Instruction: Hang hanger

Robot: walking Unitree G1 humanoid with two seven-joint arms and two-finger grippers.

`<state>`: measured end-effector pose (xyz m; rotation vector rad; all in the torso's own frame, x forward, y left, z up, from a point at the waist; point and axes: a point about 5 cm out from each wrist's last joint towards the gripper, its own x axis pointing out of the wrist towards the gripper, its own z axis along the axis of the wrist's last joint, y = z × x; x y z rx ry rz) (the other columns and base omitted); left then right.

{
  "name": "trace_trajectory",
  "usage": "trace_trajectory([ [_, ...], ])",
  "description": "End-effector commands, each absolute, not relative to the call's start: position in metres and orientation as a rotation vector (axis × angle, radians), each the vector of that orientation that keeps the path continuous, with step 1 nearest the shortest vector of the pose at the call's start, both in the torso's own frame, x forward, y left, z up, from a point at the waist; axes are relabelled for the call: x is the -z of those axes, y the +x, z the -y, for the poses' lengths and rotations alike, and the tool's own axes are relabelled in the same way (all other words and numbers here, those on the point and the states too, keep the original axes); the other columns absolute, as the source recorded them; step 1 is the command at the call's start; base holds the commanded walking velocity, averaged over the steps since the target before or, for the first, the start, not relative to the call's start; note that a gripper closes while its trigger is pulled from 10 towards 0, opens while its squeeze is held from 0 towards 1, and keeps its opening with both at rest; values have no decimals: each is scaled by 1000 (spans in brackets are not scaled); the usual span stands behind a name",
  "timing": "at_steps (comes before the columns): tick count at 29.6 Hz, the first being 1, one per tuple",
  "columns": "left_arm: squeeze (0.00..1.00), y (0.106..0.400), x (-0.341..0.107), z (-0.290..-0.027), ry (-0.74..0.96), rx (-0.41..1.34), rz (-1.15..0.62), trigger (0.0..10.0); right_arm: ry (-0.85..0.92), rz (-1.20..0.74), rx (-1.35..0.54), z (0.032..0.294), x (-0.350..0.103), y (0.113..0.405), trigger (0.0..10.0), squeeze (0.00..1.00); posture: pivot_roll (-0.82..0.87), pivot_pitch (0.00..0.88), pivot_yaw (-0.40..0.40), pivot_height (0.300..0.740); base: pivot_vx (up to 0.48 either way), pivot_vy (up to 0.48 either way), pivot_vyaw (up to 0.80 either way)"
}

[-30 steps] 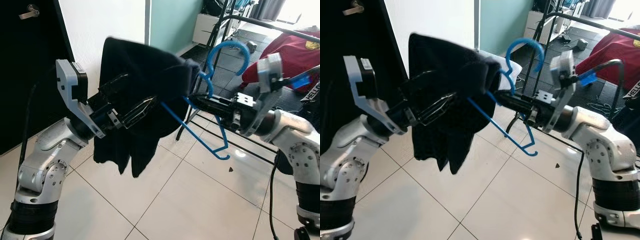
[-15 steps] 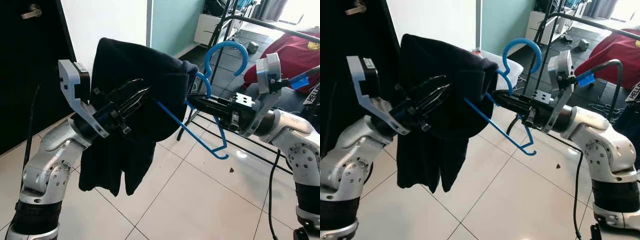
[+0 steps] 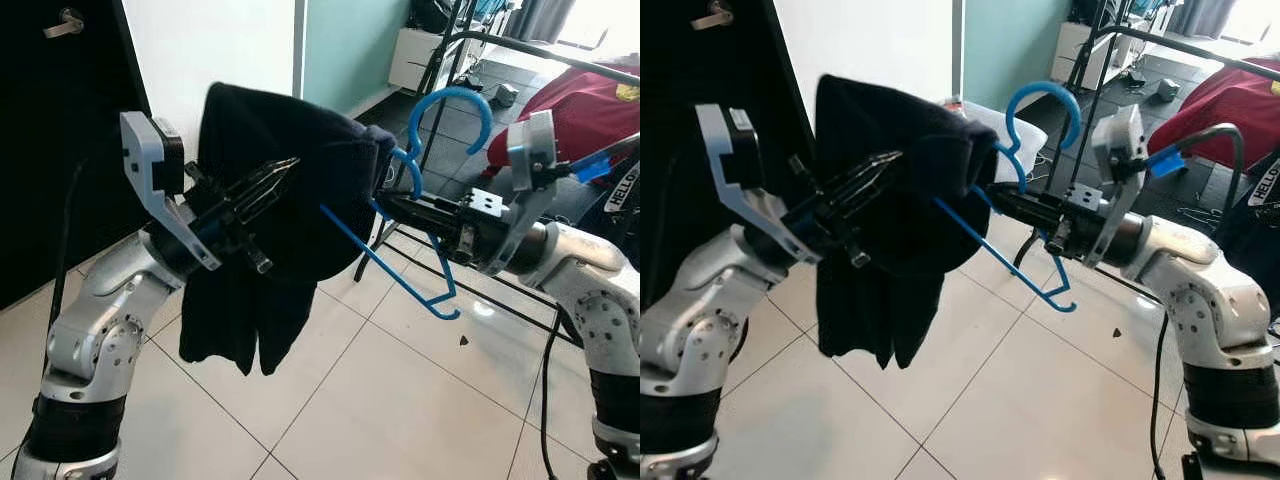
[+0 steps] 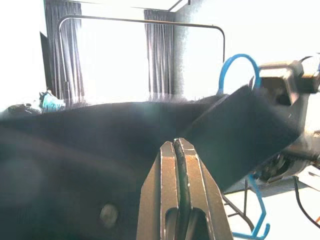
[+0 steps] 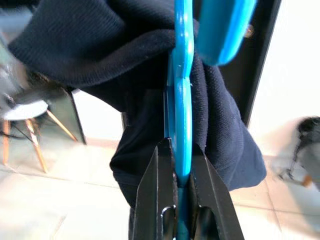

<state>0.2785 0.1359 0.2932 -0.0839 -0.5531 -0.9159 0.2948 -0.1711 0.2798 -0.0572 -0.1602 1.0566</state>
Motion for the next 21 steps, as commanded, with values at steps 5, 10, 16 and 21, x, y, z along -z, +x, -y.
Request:
trace_trajectory([
  [5, 0, 278, -299, -137, -88, 918, 570, 0, -102, 133, -990, 178, -269, 300, 10000, 0, -6, 93, -57, 740, 0, 0, 0],
  [10, 0, 278, -303, -138, -103, 919, 583, 0, -106, 109, -960, 182, -263, 303, 10000, 0, -6, 91, -58, 740, 0, 0, 0],
  [16, 0, 275, -296, -129, 10, 951, 571, 3725, -87, 130, -960, 182, -268, 303, 10000, 0, -7, 88, -57, 740, 0, 0, 0],
  [21, 1000, 277, -286, -119, 154, 915, 555, 10000, -82, 156, -940, 180, -273, 306, 10000, 0, -8, 85, -56, 740, 0, 0, 0],
])
